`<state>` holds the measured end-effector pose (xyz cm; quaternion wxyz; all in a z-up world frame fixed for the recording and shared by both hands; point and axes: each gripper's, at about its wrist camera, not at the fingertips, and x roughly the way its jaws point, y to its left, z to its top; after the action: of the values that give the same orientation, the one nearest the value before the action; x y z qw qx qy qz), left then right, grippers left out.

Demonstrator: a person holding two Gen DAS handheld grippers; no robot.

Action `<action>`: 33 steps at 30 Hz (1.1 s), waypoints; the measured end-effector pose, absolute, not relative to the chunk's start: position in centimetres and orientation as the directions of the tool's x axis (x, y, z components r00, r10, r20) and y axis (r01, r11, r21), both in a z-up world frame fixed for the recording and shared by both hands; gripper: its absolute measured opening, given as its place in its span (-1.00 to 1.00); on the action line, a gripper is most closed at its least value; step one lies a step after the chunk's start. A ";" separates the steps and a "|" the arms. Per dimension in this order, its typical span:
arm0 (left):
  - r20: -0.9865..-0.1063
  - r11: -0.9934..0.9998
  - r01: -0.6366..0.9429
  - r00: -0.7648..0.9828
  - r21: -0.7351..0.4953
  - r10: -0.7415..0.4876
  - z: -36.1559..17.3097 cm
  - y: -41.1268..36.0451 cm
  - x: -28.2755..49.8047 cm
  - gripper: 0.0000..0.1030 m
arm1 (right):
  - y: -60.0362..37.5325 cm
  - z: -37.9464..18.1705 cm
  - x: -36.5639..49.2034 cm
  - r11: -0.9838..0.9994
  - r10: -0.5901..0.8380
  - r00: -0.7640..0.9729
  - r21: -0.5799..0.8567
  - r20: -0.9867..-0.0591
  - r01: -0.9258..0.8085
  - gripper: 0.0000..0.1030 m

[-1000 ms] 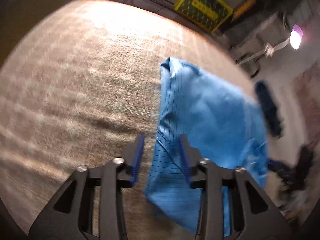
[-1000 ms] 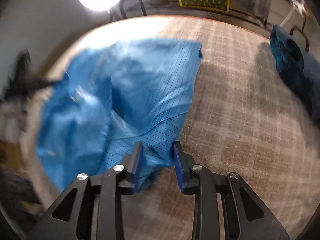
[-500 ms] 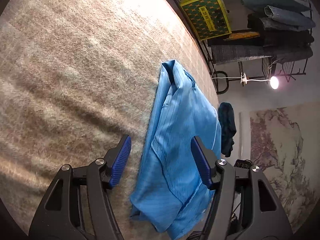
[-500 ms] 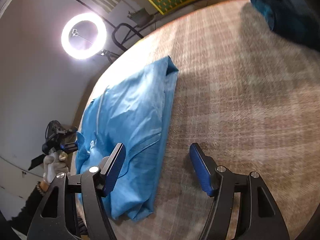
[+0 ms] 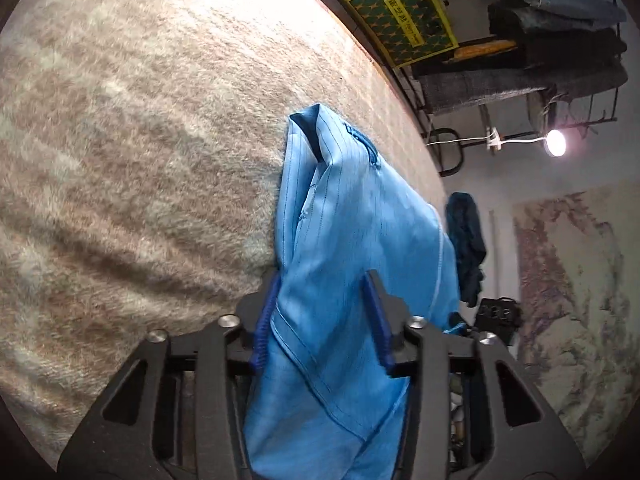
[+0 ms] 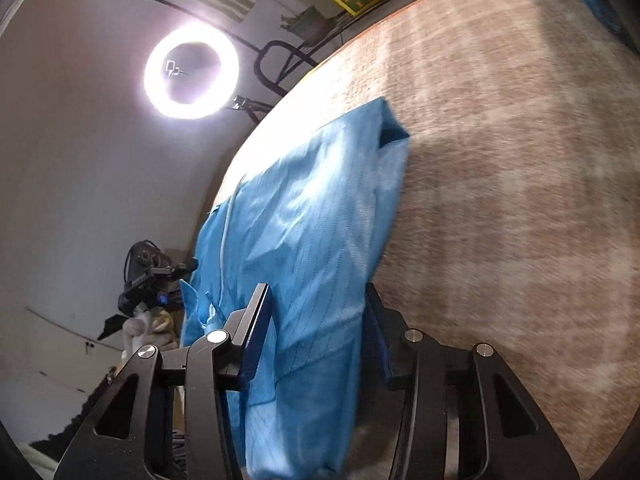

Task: Fold large clothes

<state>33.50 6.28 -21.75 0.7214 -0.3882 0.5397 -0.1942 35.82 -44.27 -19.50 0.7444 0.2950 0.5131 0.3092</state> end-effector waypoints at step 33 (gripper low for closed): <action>-0.672 0.886 0.360 0.583 -0.291 -0.458 -4.4 -11.3 22.9 -0.88 | -40.4 -2.7 22.6 0.945 0.283 0.616 0.105 -0.735 -0.310 -0.91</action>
<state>22.94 -11.29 -4.45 0.8874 -0.0617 0.3945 -0.2305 22.59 -40.38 -2.72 0.8987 -0.0162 0.4060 0.1650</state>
